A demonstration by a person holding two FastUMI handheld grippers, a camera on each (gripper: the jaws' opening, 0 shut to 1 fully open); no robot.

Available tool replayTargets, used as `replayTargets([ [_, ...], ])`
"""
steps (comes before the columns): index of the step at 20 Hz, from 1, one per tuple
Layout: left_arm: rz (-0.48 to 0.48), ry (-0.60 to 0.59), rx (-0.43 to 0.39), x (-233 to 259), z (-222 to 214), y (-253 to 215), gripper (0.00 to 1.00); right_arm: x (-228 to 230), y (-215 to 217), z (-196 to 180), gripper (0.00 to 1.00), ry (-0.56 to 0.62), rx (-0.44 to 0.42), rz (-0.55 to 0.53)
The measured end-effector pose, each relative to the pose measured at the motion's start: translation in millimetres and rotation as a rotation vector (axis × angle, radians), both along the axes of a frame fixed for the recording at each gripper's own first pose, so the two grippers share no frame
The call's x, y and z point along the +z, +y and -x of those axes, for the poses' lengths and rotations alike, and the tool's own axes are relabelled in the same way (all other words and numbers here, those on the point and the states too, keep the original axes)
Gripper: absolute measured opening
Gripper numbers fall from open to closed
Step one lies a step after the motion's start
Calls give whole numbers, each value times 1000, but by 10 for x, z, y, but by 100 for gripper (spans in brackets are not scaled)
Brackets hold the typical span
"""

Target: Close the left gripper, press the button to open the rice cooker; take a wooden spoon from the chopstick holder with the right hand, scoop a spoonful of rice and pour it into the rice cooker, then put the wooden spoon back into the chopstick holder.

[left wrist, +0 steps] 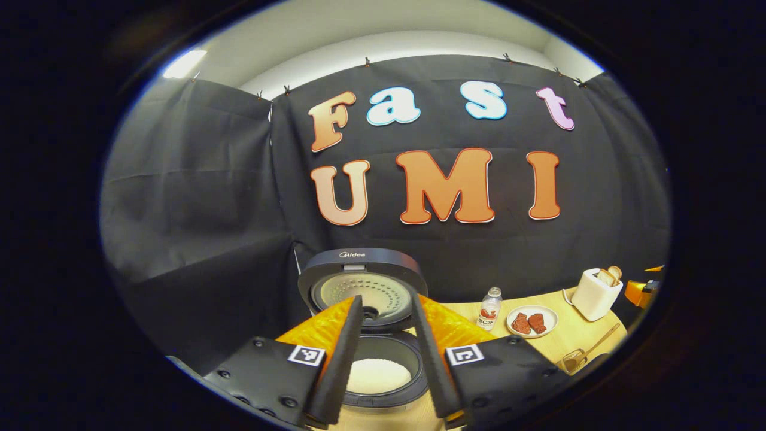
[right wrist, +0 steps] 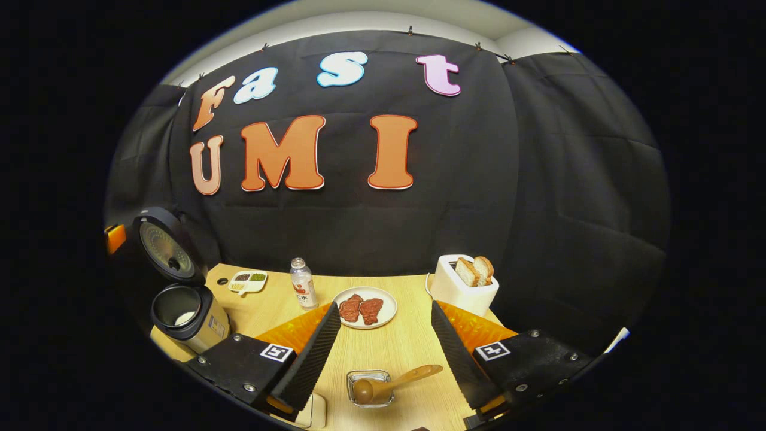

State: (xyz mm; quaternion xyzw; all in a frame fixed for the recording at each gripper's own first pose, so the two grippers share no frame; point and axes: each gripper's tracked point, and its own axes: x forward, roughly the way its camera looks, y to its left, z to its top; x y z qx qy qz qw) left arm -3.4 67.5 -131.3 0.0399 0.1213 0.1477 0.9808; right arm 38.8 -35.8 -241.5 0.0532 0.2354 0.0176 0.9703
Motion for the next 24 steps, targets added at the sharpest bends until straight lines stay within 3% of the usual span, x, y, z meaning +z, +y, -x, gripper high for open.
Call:
replayTargets([
  [2, -14, -19, -10, 70, 24, -28, 74, -93, -6, 2, 95, 17, 5, -6],
  [6, -44, -31, -4, 83, 69, -10, 92, -341, -72, 33, 95, 67, -6, -37],
  [7, -44, -33, -4, 84, 75, -23, 86, -417, -92, 41, 95, 77, -10, -46],
  [13, -67, -17, 11, 28, 218, -67, 83, -1068, -364, 75, 95, 179, -61, -46],
  [16, -77, -7, 21, 20, 254, -60, 83, -1430, -286, 230, 94, 270, -67, -132],
  [17, -81, -3, 26, 18, 273, -59, 90, -1534, -285, 253, 92, 288, -85, -152],
  [18, -85, 2, 30, 18, 291, -50, 90, -1630, -294, 284, 94, 308, -107, -186],
  [20, -93, 12, 32, 9, 319, -68, 89, -1801, -207, 343, 93, 356, -136, -292],
  [23, -104, 22, 23, -13, 358, -106, 90, -1929, -117, 291, 84, 379, -165, -410],
  [24, -107, 25, 20, -18, 365, -106, 90, -1952, -77, 276, 75, 381, -172, -442],
])
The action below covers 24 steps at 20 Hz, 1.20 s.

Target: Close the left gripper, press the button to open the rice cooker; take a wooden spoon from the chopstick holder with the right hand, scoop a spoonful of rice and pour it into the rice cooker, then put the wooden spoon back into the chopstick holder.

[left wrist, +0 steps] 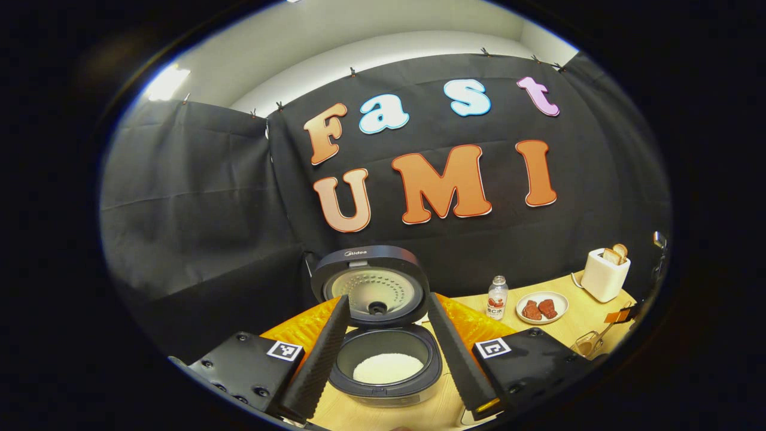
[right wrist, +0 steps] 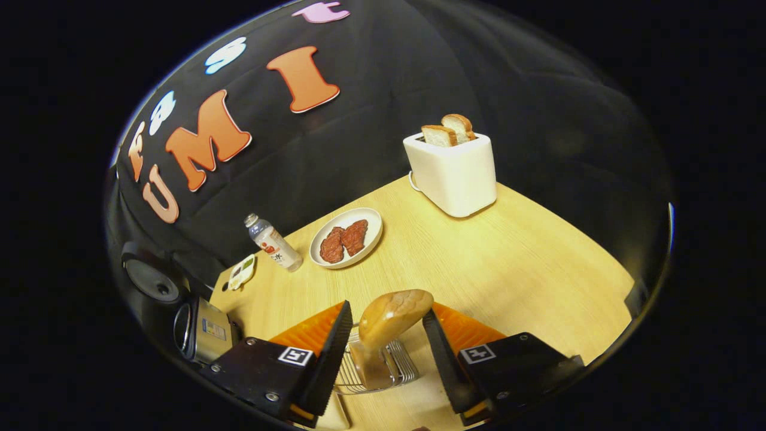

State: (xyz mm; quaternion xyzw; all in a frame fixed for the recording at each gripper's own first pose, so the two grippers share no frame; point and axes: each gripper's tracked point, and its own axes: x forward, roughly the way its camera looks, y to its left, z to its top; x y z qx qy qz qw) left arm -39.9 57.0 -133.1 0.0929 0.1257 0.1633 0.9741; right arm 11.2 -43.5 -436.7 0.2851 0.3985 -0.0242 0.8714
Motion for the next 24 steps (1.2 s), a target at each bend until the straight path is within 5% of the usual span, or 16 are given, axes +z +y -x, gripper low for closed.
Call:
replayTargets([
  [2, -1, 6, -6, -5, 8, -21, 90, -49, 82, 3, 57, 9, -3, -29],
  [3, 0, 10, -10, -21, 26, -17, 91, -82, 100, 4, 58, 13, -3, -24],
  [6, -6, 14, -10, -15, 28, 21, 91, -64, 160, 4, 25, 19, -34, -41],
  [8, -9, 15, -13, -22, 38, 32, 91, -53, 162, 12, 20, 23, -50, -36],
  [13, -16, -5, -4, 20, 60, 151, 91, 384, 116, -20, 10, -30, -70, -2],
  [14, -14, -10, -1, 37, 55, 182, 84, 553, 88, -33, 14, -59, -72, 5],
  [18, 0, -28, 17, 29, 50, 337, 100, 1333, 179, -45, 14, -194, -25, 27],
  [24, 69, -9, 15, -175, 43, 477, 96, 1686, 1331, 372, 14, -232, 267, -17],
])
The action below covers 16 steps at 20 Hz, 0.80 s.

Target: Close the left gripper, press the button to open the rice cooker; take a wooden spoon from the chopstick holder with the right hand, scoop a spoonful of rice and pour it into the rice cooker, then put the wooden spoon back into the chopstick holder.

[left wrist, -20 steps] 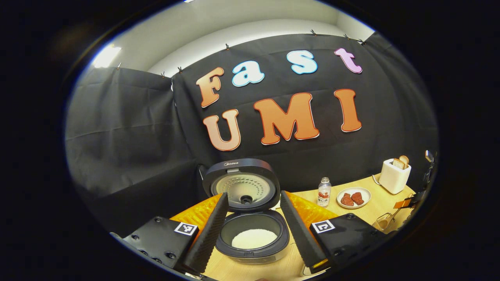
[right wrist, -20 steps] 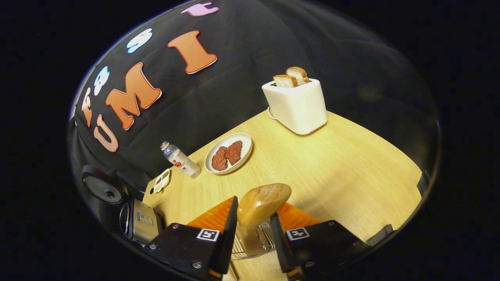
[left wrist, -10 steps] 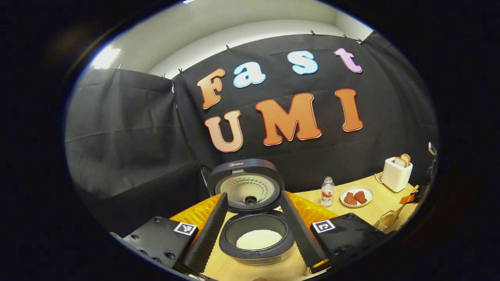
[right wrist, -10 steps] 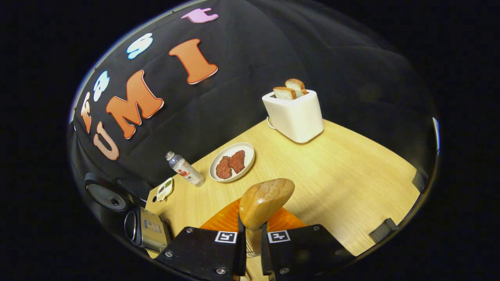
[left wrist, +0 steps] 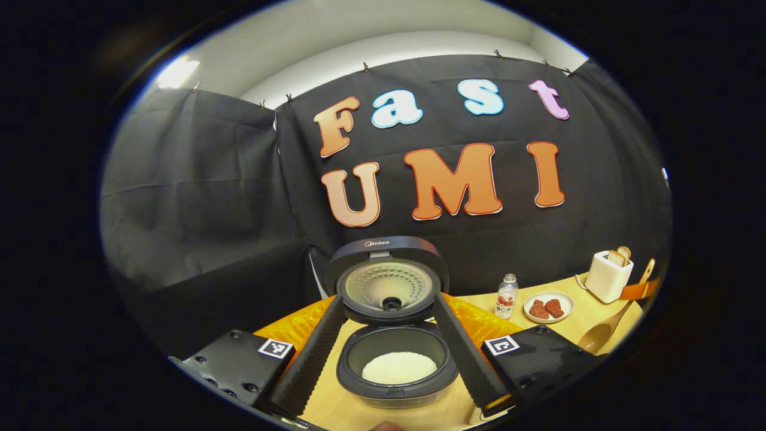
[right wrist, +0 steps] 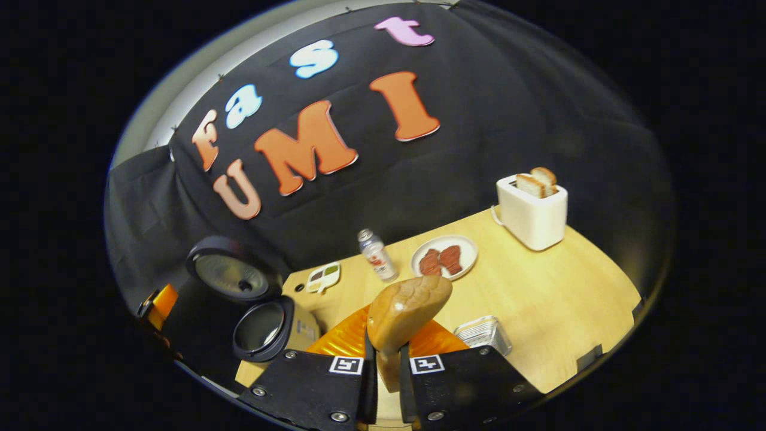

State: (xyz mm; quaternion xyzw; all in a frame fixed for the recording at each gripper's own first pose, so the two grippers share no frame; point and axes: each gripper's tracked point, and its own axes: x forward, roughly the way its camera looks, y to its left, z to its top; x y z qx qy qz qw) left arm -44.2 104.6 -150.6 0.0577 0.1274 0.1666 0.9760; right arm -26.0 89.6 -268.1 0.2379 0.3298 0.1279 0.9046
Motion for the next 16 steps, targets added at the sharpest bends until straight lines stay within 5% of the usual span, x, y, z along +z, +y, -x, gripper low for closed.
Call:
replayTargets([
  [6, -7, 30, -2, -115, 52, 249, 94, -505, 470, 358, 14, -17, 184, 292],
  [7, -6, 34, 1, -142, 70, 289, 100, -542, 497, 357, 14, -40, 197, 339],
  [9, -4, 40, 5, -166, 94, 352, 94, -602, 509, 348, 14, -99, 226, 464],
  [10, -1, 42, 7, -183, 94, 373, 100, -621, 556, 365, 13, -121, 240, 497],
  [16, -3, 51, -2, -230, 45, 456, 94, -902, 636, 496, 13, -169, 236, 598],
])
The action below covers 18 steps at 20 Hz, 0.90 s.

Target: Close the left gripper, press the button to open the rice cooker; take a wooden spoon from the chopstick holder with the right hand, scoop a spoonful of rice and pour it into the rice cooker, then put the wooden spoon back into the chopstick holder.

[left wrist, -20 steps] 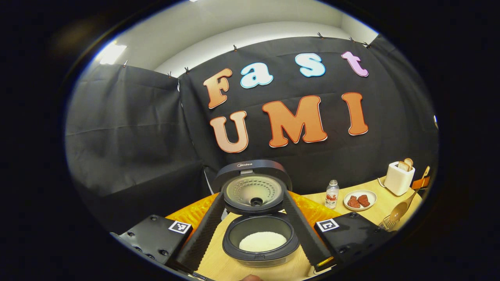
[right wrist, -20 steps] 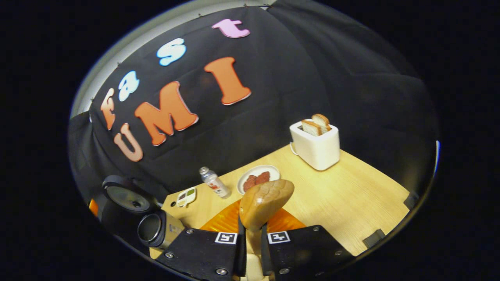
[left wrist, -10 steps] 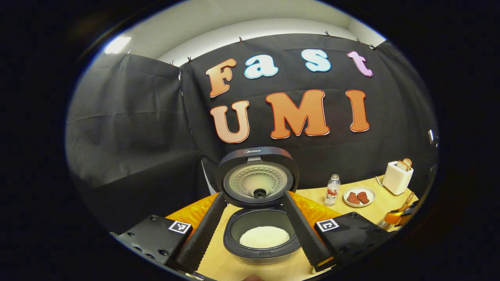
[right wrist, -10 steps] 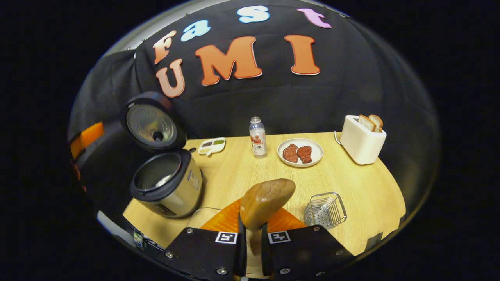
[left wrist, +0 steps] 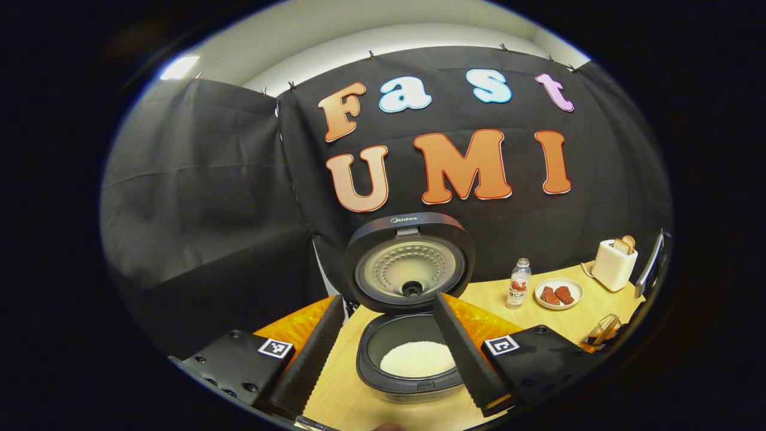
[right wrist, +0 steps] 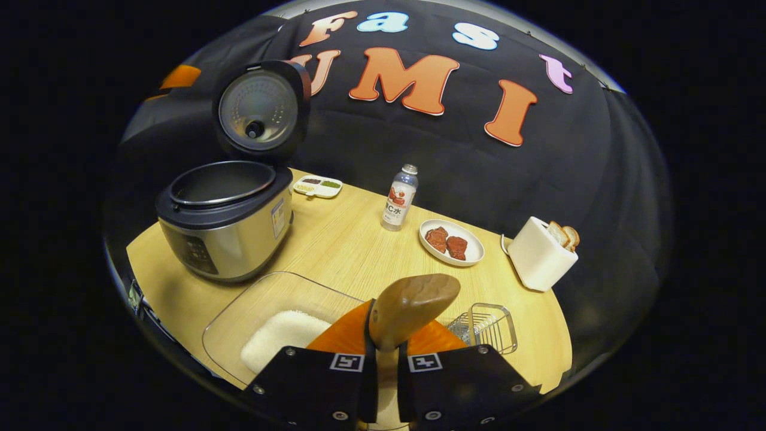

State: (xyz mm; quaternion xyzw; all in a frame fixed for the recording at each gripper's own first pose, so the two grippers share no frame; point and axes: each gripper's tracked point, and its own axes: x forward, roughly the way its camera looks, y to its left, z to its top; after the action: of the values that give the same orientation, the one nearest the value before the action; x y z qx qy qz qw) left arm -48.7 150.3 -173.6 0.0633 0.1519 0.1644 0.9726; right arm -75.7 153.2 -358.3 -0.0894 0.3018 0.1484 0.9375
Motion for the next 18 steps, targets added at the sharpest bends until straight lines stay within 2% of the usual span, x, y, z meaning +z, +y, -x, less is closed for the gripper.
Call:
replayTargets([
  [2, -1, 4, -6, -30, -24, 2, 94, -3, 44, 3, 12, -48, -10, -15],
  [5, 0, 21, -21, -97, -43, 7, 94, -57, 225, 149, 12, -92, 24, -16],
  [6, -3, 25, -25, -103, -61, 18, 100, -87, 267, 192, 12, -101, 18, -24],
  [7, -5, 30, -30, -116, -71, 27, 94, -109, 290, 246, 12, -95, 3, -32],
  [11, -10, 50, -58, -186, -118, 50, 94, -103, 283, 194, 11, -73, -112, -114],
  [16, -20, 76, -107, -281, -191, 56, 94, -117, 320, 166, 10, 21, -284, -365],
  [18, -20, 82, -127, -323, -236, 40, 94, -129, 337, 175, 11, 54, -334, -428],
])
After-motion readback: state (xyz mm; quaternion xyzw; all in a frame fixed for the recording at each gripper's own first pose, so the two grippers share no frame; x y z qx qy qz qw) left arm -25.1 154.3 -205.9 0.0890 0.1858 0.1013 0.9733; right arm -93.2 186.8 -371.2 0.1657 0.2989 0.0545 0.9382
